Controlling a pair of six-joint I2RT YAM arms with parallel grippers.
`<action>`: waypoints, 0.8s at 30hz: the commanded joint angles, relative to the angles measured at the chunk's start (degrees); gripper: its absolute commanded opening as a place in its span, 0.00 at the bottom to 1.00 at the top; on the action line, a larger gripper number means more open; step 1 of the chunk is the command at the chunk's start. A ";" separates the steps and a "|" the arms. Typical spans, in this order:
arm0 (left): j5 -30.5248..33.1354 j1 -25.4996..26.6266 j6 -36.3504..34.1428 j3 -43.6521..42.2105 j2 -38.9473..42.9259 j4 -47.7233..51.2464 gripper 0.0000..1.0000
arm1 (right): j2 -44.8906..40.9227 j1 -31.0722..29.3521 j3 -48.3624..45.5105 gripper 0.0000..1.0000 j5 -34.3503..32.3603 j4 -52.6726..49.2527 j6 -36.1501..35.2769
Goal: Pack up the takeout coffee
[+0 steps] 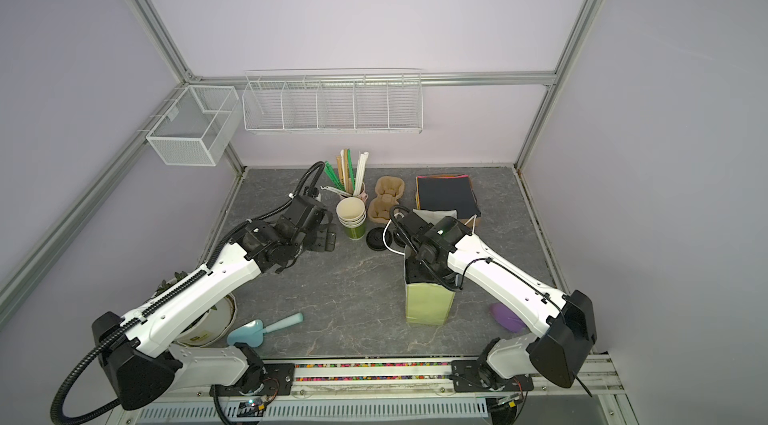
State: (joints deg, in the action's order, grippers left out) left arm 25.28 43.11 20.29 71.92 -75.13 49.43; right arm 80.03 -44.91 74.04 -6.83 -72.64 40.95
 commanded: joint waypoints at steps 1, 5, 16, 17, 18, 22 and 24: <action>1.07 -0.27 -0.74 1.91 -0.56 2.05 0.93 | 1.17 -0.37 -3.15 0.70 -0.97 -0.04 2.90; 1.13 -0.22 -0.78 1.91 -0.50 2.07 0.94 | 1.44 -0.36 -4.15 0.70 -0.74 0.36 3.22; 1.11 -0.22 -0.77 1.98 -0.86 2.16 0.94 | 2.61 -0.27 -7.05 0.70 -0.20 1.31 2.98; 1.12 -0.24 -0.76 2.00 -0.86 2.16 0.94 | 2.92 -0.19 -7.43 0.70 -0.12 1.37 2.88; 1.01 -0.25 -0.78 2.00 -0.94 2.16 0.93 | 3.16 -0.15 -7.67 0.70 -0.03 1.44 2.81; 1.00 -0.22 -0.78 2.00 -0.97 2.25 0.94 | 4.36 -0.04 -8.80 0.70 0.58 2.37 2.35; 1.10 -0.22 -0.79 2.00 -0.95 2.25 0.93 | 4.77 -0.02 -9.17 0.70 0.77 2.83 2.31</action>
State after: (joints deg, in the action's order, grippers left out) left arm 25.69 43.13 20.29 72.16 -75.57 50.00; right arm 78.94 -45.10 70.54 -4.84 -71.96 42.41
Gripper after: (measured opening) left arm 0.935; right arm 0.701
